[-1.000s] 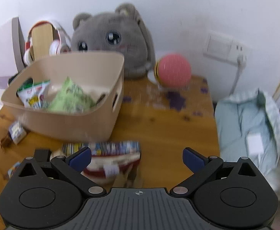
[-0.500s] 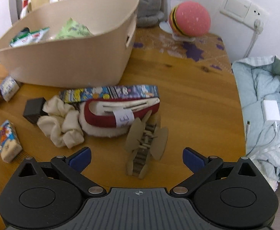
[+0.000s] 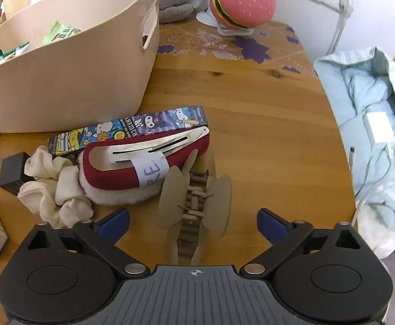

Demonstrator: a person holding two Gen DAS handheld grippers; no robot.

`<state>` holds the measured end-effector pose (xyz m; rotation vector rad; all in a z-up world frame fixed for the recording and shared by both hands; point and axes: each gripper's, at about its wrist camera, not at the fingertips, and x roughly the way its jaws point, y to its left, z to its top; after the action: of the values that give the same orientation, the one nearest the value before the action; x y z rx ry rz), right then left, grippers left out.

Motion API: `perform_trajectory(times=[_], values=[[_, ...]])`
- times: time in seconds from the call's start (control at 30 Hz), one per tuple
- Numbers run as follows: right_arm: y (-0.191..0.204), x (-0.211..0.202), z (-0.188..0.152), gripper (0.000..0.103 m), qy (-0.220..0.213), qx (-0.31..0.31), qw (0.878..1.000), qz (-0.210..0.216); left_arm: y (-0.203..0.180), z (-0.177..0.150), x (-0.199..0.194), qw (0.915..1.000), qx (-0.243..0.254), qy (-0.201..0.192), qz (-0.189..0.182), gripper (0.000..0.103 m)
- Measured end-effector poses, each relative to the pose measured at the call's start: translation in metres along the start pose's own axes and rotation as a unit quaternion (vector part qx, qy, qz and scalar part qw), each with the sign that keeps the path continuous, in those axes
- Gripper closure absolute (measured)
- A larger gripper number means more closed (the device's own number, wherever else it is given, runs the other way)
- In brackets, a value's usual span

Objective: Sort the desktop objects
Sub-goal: 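Move the left tool to the beige claw clip and grasp it, then lift the claw clip with the left tool and drop it into the basket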

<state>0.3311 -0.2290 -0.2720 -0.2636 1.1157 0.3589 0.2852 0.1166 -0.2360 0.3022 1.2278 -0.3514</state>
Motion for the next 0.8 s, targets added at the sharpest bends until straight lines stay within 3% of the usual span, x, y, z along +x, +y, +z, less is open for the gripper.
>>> perform_trajectory(times=[0.13, 0.23, 0.27, 0.37, 0.8], values=[[-0.004, 0.0, 0.001, 0.032, -0.008, 0.018, 1.0, 0.01, 0.003, 0.0, -0.003, 1.0, -0.005, -0.004, -0.003, 0.045], [-0.006, -0.002, 0.002, 0.063, -0.015, 0.023, 1.0, 0.009, 0.008, 0.001, -0.005, 0.9999, -0.014, -0.005, -0.007, 0.062], [-0.007, -0.003, 0.003, 0.063, -0.017, 0.026, 0.999, 0.012, 0.01, 0.001, -0.005, 0.9998, -0.018, -0.005, -0.009, 0.07], [-0.009, -0.004, 0.003, 0.063, -0.014, 0.03, 0.999, 0.014, 0.013, 0.003, -0.004, 0.9994, -0.027, -0.001, -0.024, 0.082], [-0.019, -0.033, -0.008, 0.063, -0.037, 0.049, 0.998, 0.022, -0.004, -0.003, -0.02, 0.9993, 0.004, -0.011, -0.036, 0.084]])
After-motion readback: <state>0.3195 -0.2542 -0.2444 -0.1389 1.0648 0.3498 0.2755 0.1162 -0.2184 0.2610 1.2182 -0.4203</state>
